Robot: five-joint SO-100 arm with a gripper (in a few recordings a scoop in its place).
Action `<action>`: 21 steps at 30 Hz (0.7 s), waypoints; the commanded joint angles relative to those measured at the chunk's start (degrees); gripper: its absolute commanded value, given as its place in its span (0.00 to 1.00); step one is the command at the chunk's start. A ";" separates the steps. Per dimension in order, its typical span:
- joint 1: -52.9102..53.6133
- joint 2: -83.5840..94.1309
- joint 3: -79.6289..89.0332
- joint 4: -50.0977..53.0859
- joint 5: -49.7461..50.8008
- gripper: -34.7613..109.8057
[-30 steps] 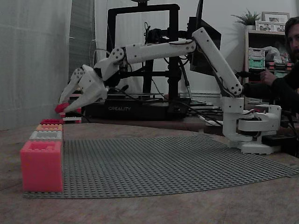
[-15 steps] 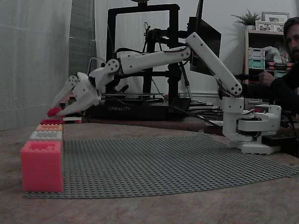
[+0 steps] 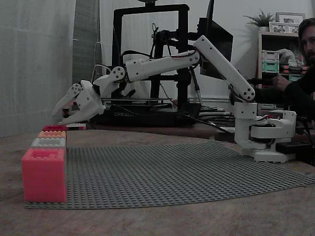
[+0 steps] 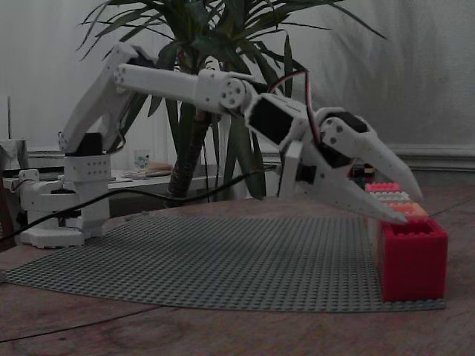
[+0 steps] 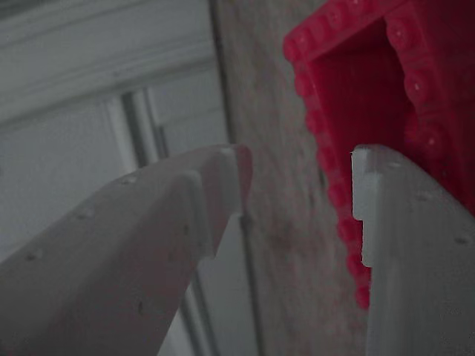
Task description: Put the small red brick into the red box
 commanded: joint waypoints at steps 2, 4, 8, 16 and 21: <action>-0.09 3.96 -3.60 -0.88 -0.70 0.32; -0.35 6.24 -1.41 -1.41 -0.62 0.30; -2.20 17.75 10.20 -4.57 -2.37 0.24; -8.17 45.35 32.78 6.77 -6.50 0.24; -12.74 63.28 54.40 15.03 -9.58 0.24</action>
